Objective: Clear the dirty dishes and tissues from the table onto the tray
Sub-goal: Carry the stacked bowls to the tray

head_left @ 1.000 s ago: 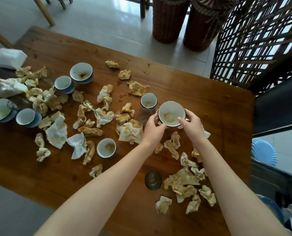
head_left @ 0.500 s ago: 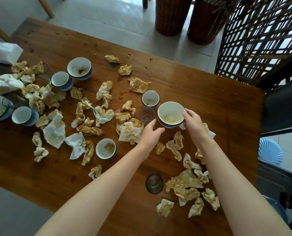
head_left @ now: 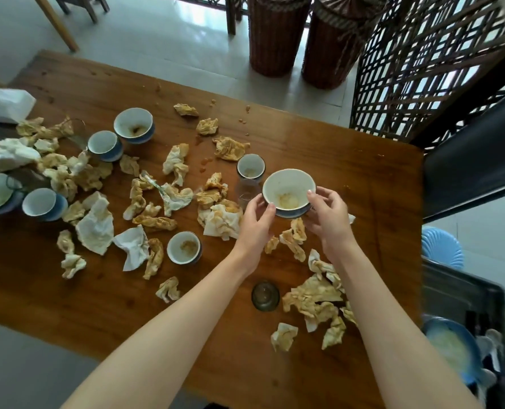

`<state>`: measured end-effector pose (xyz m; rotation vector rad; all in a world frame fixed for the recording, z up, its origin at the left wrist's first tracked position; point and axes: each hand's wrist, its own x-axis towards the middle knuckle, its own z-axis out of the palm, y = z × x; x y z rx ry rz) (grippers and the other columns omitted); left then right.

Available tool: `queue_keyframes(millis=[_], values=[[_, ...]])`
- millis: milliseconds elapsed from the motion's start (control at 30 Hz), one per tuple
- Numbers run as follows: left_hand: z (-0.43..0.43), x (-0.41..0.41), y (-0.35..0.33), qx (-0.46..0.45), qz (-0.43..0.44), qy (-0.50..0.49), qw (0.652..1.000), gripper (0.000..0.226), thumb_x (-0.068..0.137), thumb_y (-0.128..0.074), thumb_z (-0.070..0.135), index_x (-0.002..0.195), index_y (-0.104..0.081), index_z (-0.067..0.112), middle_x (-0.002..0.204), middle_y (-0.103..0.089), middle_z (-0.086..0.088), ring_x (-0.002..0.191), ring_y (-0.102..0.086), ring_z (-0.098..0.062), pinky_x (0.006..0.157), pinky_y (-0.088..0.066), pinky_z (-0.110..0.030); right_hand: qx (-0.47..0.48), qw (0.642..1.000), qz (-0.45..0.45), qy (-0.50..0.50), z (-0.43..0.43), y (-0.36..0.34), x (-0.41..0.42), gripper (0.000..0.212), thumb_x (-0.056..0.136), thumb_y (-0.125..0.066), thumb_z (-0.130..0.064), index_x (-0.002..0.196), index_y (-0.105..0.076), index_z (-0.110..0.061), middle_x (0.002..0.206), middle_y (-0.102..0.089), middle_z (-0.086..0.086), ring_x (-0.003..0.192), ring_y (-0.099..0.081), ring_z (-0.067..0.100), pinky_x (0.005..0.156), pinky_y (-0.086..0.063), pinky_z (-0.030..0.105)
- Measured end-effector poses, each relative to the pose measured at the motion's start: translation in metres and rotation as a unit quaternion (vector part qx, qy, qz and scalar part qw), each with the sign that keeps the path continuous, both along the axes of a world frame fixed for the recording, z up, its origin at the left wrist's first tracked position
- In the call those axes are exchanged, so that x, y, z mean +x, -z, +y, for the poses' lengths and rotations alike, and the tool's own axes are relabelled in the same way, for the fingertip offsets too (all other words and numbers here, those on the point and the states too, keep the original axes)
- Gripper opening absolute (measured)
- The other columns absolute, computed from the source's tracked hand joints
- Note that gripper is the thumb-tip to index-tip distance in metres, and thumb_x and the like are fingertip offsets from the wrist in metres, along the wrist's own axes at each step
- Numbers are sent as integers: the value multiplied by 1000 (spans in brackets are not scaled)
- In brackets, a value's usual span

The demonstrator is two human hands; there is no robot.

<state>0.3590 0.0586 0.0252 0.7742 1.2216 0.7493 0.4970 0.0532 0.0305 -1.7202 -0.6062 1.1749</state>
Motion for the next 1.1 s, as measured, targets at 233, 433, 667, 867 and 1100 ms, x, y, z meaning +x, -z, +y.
queue_keyframes(millis=[233, 433, 667, 867, 1100], values=[[-56, -23, -39, 87, -42, 30, 995, 29, 95, -54, 34, 123, -46, 37, 127, -54, 7, 120, -52, -13, 93, -51, -32, 80, 994, 66, 37, -85, -36, -25, 14, 95, -55, -29, 107, -50, -34, 116, -61, -1, 106, -64, 18, 80, -58, 37], [-126, -40, -51, 103, -80, 88, 988, 41, 93, -59, 28, 133, -47, 23, 127, -59, 1, 115, -59, -13, 86, -55, -26, 110, 989, 81, 52, -177, -54, -40, 42, 96, -53, -29, 137, -44, -25, 124, -58, -4, 111, -60, 19, 84, -56, 35], [-202, -22, -58, 102, -74, 164, 978, 52, 88, -63, 35, 136, -47, 24, 129, -60, 0, 117, -58, -13, 90, -52, -24, 107, 984, 78, 115, -275, -68, -27, 40, 94, -56, -29, 133, -48, -28, 119, -62, -7, 109, -63, 19, 85, -56, 38], [-246, 30, -70, 96, -65, 243, 963, 50, 90, -60, 35, 138, -47, 26, 134, -55, -1, 122, -53, -16, 102, -46, -34, 101, 973, 68, 197, -336, -78, 11, 40, 94, -57, -27, 133, -49, -24, 124, -62, 5, 109, -62, 24, 80, -56, 36], [-271, 108, -72, 90, -77, 297, 948, 43, 95, -55, 24, 137, -48, 20, 118, -64, 4, 101, -64, -1, 67, -50, -10, 120, 951, 97, 269, -375, -72, 77, 34, 95, -53, -18, 129, -52, -20, 119, -63, 7, 109, -61, 26, 71, -54, 30]])
